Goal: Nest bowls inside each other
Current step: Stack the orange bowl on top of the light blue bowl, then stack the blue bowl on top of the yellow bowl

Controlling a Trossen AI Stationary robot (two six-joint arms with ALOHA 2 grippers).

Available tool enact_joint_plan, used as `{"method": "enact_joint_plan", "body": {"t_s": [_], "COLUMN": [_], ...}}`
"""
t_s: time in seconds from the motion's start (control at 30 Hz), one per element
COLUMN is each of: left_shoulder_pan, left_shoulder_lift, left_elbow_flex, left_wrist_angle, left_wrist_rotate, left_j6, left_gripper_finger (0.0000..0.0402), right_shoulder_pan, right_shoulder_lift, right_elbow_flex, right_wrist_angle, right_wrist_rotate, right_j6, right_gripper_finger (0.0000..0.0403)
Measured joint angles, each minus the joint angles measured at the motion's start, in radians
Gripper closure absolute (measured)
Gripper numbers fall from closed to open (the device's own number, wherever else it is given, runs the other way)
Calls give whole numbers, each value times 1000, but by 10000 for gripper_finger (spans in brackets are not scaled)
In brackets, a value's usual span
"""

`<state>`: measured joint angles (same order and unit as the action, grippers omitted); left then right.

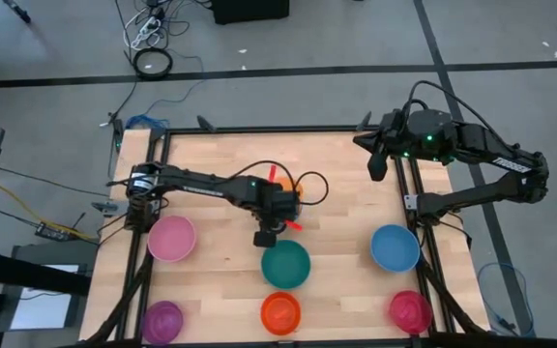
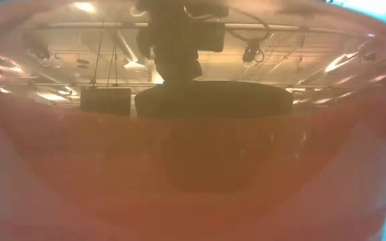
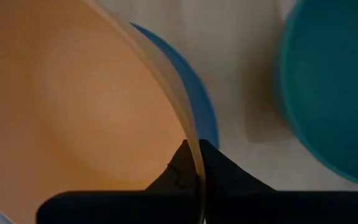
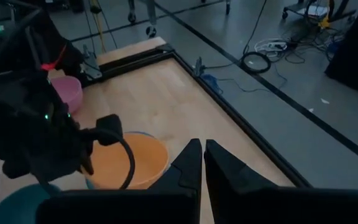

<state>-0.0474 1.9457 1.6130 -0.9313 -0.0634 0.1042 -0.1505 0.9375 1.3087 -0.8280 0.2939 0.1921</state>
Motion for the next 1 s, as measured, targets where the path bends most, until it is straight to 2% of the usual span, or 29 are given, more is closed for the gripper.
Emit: {"method": "enact_joint_plan", "body": {"t_s": [0.17,0.47,0.63,0.73,1.0], "left_shoulder_pan": [1,-23,-65,-101,-187], "left_shoulder_lift": [-11,-12,-12,-13,-40], "left_elbow_flex": [0,63,180,271,463], "left_wrist_angle": [-6,-135,-281,-350,-641], "left_wrist_rotate": [-66,-60,-103,-157,-288], "left_j6": [-2,-79,-155,-181,-325], "left_gripper_finger": [368,259,211,198,193], "right_shoulder_pan": [0,0,11,81,380], "right_shoulder_lift": [0,-2,-2,-14,-16], "right_elbow_flex": [0,0,-6,-62,-324], "right_wrist_angle": [-22,-129,-361,-430,-407], "right_wrist_rotate": [-26,-53,-77,-93,-164], "right_j6": [5,61,193,326,749], "right_gripper_finger": [391,371,366,366,366]}}
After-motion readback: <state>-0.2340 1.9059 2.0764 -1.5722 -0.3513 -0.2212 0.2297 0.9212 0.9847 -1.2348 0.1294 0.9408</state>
